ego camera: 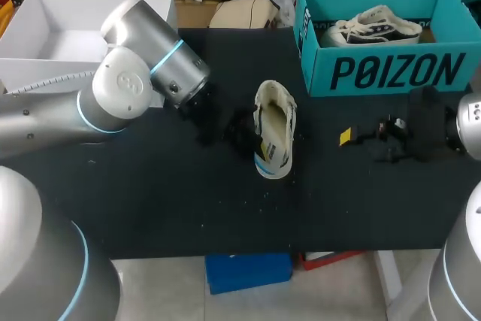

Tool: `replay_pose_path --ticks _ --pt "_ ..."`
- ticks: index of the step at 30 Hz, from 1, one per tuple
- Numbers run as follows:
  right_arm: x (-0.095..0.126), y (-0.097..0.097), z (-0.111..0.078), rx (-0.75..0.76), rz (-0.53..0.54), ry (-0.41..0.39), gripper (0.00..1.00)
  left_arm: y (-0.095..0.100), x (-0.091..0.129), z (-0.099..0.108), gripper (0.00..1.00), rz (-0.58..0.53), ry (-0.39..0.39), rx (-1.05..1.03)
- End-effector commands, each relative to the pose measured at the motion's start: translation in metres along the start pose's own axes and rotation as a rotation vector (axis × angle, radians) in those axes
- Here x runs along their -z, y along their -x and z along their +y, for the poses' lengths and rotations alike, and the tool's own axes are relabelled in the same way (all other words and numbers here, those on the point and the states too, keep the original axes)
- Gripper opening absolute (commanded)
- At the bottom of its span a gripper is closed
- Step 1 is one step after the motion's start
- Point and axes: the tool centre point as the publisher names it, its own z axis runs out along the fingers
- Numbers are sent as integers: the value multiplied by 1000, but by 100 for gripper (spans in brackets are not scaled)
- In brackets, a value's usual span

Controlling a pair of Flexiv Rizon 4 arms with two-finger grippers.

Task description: Take the shoe out of the shoebox, open the shoe tongue, remove and reinsert the insole, then place the shoe into the shoebox

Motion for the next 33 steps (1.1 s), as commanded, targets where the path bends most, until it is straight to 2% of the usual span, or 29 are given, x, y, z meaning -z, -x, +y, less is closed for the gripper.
replay_pose_path --ticks 1,10,19,27,28,29,30,31,33 --pt "0 -1 0 -1 -3 -1 100 3 -5 15 0 2 -8 1" --pt "0 -1 0 -1 -3 -1 100 5 -8 45 0 -16 -12 2" --pt "0 -1 0 -1 -3 -1 100 -3 -10 68 0 -20 12 39" --pt "0 -1 0 -1 -3 -1 100 -2 -14 79 0 -16 36 55" --pt "0 -1 0 -1 -3 -1 100 -2 -15 79 11 -17 36 55" --pt "0 -1 0 -1 -3 -1 100 0 -16 77 38 -19 36 55" --pt "0 -1 0 -1 -3 -1 100 1 -16 75 79 -20 34 53" --pt "0 -1 0 -1 -3 -1 100 1 -16 72 100 -21 32 50" --pt "0 -1 0 -1 -3 -1 100 1 -16 66 100 -25 26 47"
